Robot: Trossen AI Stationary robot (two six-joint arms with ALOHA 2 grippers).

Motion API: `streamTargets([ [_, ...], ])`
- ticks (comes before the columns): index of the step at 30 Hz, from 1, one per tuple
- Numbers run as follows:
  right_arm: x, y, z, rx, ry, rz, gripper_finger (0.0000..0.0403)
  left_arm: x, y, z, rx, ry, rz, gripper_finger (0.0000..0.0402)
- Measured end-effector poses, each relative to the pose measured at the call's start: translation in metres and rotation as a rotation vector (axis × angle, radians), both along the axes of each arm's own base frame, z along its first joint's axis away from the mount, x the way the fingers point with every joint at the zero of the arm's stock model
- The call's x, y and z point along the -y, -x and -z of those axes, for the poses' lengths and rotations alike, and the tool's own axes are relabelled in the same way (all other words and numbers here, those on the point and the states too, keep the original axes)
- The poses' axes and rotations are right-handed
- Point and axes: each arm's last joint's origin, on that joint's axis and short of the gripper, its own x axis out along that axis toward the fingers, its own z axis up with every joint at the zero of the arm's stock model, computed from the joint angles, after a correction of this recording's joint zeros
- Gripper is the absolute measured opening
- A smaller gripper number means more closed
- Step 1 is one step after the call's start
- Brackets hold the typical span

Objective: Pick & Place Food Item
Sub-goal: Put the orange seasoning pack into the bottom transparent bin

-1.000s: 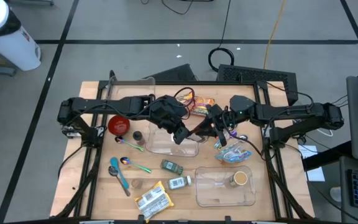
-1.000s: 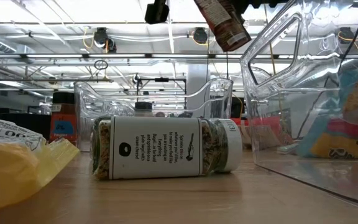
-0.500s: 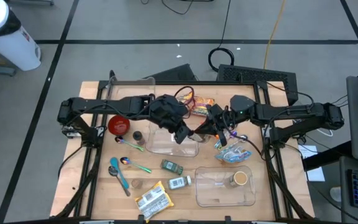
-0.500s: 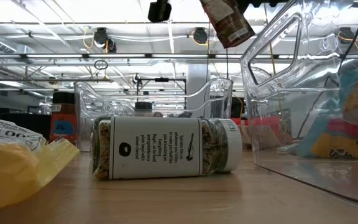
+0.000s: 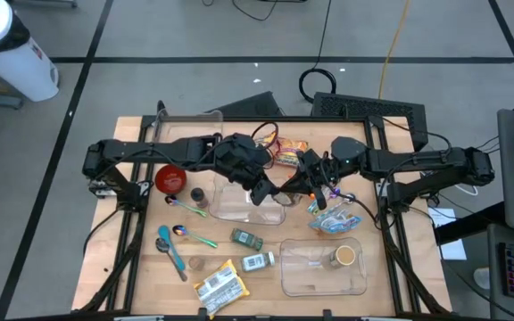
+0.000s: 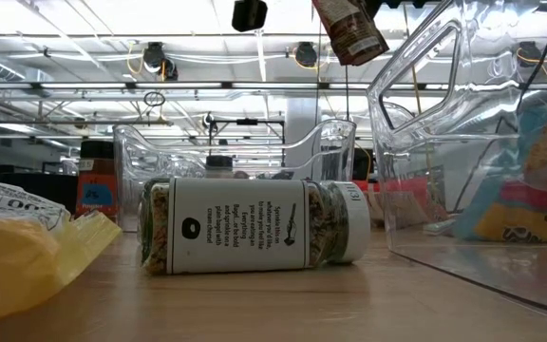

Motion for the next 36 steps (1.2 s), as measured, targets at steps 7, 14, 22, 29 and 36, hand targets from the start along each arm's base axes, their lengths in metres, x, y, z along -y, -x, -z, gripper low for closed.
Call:
streamTargets([
  [7, 0.009, 0.008, -0.006, 0.010, 0.007, 0.053, 0.0000, -0.007, 0.001, -0.002, 0.012, -0.004, -0.016, 0.0021],
  [14, 0.023, 0.022, -0.012, -0.001, 0.011, 0.119, 0.0000, -0.020, 0.000, -0.007, 0.065, -0.038, -0.033, 0.0022],
  [22, 0.026, 0.026, -0.013, -0.003, 0.007, 0.134, 0.0000, -0.038, -0.002, -0.016, 0.178, -0.061, -0.019, 0.0070],
  [29, 0.027, 0.026, -0.014, -0.002, 0.012, 0.150, 0.0000, -0.052, -0.002, -0.021, 0.238, -0.127, -0.032, 0.0105],
  [36, 0.037, 0.039, -0.025, 0.050, 0.008, 0.222, 0.0000, -0.069, 0.001, -0.021, 0.246, -0.147, -0.071, 0.0108],
])
